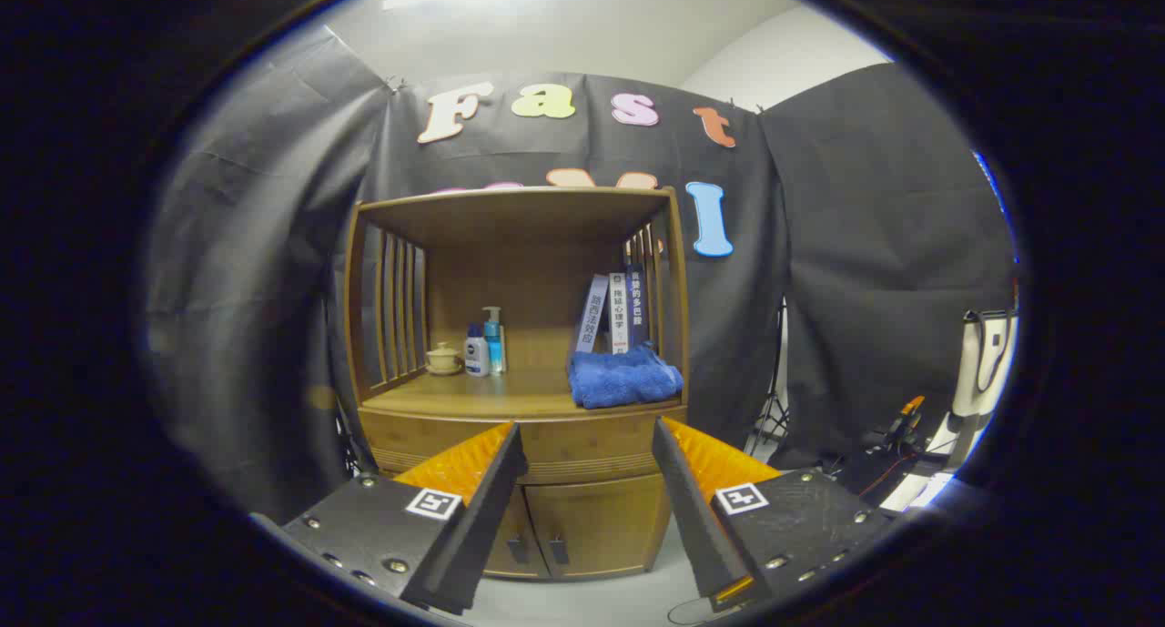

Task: Pull open the drawer, take out the items inside it, and place them on the countertop above the cabinet.

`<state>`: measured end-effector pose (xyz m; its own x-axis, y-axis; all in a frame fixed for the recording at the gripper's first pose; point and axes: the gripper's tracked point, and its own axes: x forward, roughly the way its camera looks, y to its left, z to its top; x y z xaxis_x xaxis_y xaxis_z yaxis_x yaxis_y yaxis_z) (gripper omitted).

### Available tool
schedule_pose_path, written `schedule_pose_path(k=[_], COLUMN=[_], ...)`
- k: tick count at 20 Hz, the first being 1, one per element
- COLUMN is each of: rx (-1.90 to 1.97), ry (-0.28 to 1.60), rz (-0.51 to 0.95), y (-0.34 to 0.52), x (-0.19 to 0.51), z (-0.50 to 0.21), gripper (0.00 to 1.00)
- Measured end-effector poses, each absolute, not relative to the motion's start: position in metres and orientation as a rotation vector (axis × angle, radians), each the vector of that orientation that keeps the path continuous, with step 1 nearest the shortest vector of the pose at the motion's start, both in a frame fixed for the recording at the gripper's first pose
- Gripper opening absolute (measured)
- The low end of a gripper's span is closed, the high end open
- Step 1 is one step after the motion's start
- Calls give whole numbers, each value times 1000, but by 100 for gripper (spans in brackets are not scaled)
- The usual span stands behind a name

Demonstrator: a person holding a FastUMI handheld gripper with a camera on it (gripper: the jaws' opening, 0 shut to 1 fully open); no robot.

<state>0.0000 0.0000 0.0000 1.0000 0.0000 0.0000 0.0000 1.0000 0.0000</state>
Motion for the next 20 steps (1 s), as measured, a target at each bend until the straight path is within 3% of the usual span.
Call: schedule_pose_path(k=[20], rx=[53], ry=[38], rz=[-10], y=[-3], x=[24], z=[-18], gripper=[86])
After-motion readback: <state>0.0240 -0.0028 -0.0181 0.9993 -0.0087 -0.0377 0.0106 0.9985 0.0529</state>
